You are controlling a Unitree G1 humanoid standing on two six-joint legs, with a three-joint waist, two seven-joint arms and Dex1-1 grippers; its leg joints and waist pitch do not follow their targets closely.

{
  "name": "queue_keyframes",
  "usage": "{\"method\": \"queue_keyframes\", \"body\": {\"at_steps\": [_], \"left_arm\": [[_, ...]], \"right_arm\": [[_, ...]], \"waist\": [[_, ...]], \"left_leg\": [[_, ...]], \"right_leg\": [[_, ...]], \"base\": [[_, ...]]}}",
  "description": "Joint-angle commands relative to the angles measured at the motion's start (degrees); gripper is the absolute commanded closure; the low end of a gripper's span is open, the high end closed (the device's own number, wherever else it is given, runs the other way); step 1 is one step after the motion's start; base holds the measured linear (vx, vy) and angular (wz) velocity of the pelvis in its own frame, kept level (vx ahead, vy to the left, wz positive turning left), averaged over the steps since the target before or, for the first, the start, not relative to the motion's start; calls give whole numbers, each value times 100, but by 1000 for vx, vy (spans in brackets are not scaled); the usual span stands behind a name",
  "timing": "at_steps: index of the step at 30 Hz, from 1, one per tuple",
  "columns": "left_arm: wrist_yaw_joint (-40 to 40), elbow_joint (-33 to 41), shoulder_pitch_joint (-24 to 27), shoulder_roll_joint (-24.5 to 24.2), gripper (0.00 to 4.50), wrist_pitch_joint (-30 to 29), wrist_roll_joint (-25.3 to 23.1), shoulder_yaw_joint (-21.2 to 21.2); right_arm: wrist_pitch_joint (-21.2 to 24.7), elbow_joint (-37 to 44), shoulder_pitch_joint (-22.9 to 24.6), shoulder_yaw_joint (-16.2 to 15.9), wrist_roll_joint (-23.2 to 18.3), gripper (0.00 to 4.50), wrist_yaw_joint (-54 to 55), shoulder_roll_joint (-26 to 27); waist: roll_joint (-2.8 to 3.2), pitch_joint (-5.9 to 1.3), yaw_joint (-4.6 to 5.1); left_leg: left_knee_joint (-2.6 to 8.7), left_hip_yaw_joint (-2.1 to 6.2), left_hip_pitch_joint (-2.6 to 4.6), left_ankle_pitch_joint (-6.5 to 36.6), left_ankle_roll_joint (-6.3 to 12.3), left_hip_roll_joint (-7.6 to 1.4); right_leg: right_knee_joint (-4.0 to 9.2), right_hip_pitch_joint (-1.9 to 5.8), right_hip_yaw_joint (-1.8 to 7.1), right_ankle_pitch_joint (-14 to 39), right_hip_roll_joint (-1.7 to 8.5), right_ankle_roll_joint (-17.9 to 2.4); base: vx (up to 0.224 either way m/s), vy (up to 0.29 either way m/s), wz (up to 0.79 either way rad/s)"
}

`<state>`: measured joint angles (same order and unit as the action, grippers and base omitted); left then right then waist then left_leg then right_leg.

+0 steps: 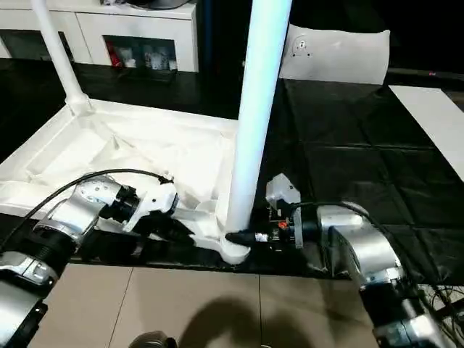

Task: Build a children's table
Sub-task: Rotate leg to tighten

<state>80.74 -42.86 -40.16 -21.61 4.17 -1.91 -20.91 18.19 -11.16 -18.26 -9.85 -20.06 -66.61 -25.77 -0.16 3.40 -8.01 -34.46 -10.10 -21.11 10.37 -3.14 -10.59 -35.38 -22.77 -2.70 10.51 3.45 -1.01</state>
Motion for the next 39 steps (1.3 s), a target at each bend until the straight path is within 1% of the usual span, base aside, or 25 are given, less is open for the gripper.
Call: {"method": "queue_keyframes", "body": {"at_steps": [1,2,3,4,5,6,8,10,12,15,17,19,20,22,23,24,26,27,30,32,33,35,37,38,39], "left_arm": [[-902,-88,-264,273,450,-449,-21,237],[-1078,-139,-298,336,450,-541,-24,290],[-1576,-264,-385,552,450,-855,24,463],[-1580,-265,-386,554,450,-859,24,465],[-2067,-353,-452,721,450,-1064,15,575],[-2300,-405,-487,817,450,-1179,23,635],[-2837,-514,-557,1003,450,-1282,27,768],[-3305,-588,-614,1162,450,-1317,26,885],[-3619,-635,-654,1288,450,-1365,-6,949],[-3870,-666,-668,1382,450,-1289,-130,941],[-3840,-643,-653,1367,450,-1244,-215,889],[-3708,-593,-620,1301,450,-1196,-244,847],[-3555,-567,-591,1199,450,-1063,-283,779],[-3165,-519,-535,1013,450,-838,-295,672],[-3005,-494,-511,952,450,-732,-287,639],[-2771,-457,-471,870,450,-574,-286,581],[-2422,-408,-413,722,450,-425,-345,457],[-2152,-384,-373,642,450,-238,-350,396],[-1437,-314,-295,452,450,89,-261,299],[-1069,-264,-270,379,450,149,-154,260],[-827,-232,-258,334,450,206,-94,223],[-410,-169,-254,267,450,216,-15,141],[185,-71,-259,154,450,275,21,-36],[321,-53,-263,133,450,326,8,-80],[428,-43,-264,122,450,367,-2,-108]], "right_arm": [[105,316,43,-110,-60,250,570,394],[121,304,44,-83,19,250,817,511],[250,188,2,6,245,250,1618,912],[251,186,1,7,247,250,1626,916],[327,56,-65,50,480,251,2246,1219],[389,-1,-105,80,557,251,2540,1381],[509,-142,-207,183,685,252,3177,1711],[649,-284,-331,352,744,252,3852,2060],[765,-446,-489,523,816,253,4549,2410],[701,-642,-660,652,952,253,5068,2734],[547,-610,-666,702,987,197,5100,2818],[466,-486,-637,792,918,197,5064,2839],[369,-376,-588,819,878,173,4919,2734],[214,-180,-481,818,825,158,4545,2469],[205,-111,-433,811,793,158,4398,2351],[136,-28,-369,777,757,130,4142,2184],[26,80,-268,723,748,130,3716,1875],[-35,117,-217,690,746,110,3402,1652],[-143,226,-95,644,658,91,2502,1040],[-180,290,-43,571,597,70,1974,718],[-189,319,-19,510,558,63,1653,514],[-144,362,-15,400,444,43,1100,204],[-107,387,-48,235,305,43,419,-113],[-136,378,-65,186,282,43,246,-177],[-222,350,-84,131,292,43,89,-230]], "waist": [[-7,-361,70],[-10,-362,91],[12,-338,150],[12,-338,150],[-22,-347,228],[-1,-340,282],[-14,-347,334],[20,-352,354],[14,-354,389],[53,-347,448],[55,-348,457],[59,-344,463],[42,-336,460],[48,-345,478],[31,-354,496],[29,-354,505],[21,-358,499],[5,-348,493],[28,-344,491],[6,-329,459],[15,-329,415],[29,-318,375],[22,-312,315],[27,-312,272],[23,-312,255]], "left_leg": [[442,88,103,1348,-11,-262],[456,104,94,1335,-52,-254],[464,100,92,1409,-116,-243],[464,100,92,1409,-116,-243],[474,118,69,1401,-140,-224],[471,110,83,1402,-158,-223],[456,112,67,1294,-112,-203],[452,101,76,1213,-44,-201],[458,103,65,1164,-11,-189],[479,111,60,1148,-35,-198],[476,101,69,1197,0,-199],[486,103,71,1222,30,-207],[493,106,66,1266,55,-208],[492,111,46,1253,78,-211],[481,106,35,1124,131,-210],[470,98,22,995,188,-207],[450,91,13,905,276,-201],[444,83,5,863,336,-201],[437,68,30,879,409,-226],[443,66,37,986,410,-238],[444,64,67,1042,419,-257],[452,59,73,1132,394,-270],[458,56,75,1156,365,-294],[459,51,93,1197,354,-307],[461,51,81,1214,337,-304]], "right_leg": [[488,221,252,1708,495,-1075],[486,235,244,1780,498,-1039],[501,203,246,1827,480,-1039],[501,203,246,1827,480,-1039],[503,245,241,1864,486,-994],[500,209,250,1798,476,-1036],[498,242,252,1688,476,-1051],[511,232,264,1539,464,-1058],[509,249,257,1443,459,-1061],[498,237,257,1290,448,-1099],[516,249,266,1238,454,-1087],[510,251,271,1161,452,-1094],[519,259,269,1206,459,-1075],[506,284,272,1145,463,-1051],[486,292,276,920,455,-1076],[465,299,274,719,455,-1145],[457,315,272,588,460,-1200],[462,326,275,534,459,-1218],[454,298,279,516,465,-1334],[468,300,272,695,462,-1344],[478,286,275,774,468,-1349],[477,275,268,908,468,-1380],[475,267,273,986,477,-1377],[476,251,274,1005,479,-1388],[469,250,272,1020,481,-1395]], "base": [[0,0,0],[0,0,0],[0,0,0],[0,0,0],[0,0,0],[0,0,0],[0,0,0],[0,0,0],[0,0,0],[0,0,0],[0,0,0],[0,0,0],[0,0,0],[0,0,0],[0,0,0],[0,0,0],[0,0,0],[0,0,0],[0,0,0],[0,0,0],[0,0,0],[0,0,0],[0,0,0],[0,0,0],[0,0,0]]}}
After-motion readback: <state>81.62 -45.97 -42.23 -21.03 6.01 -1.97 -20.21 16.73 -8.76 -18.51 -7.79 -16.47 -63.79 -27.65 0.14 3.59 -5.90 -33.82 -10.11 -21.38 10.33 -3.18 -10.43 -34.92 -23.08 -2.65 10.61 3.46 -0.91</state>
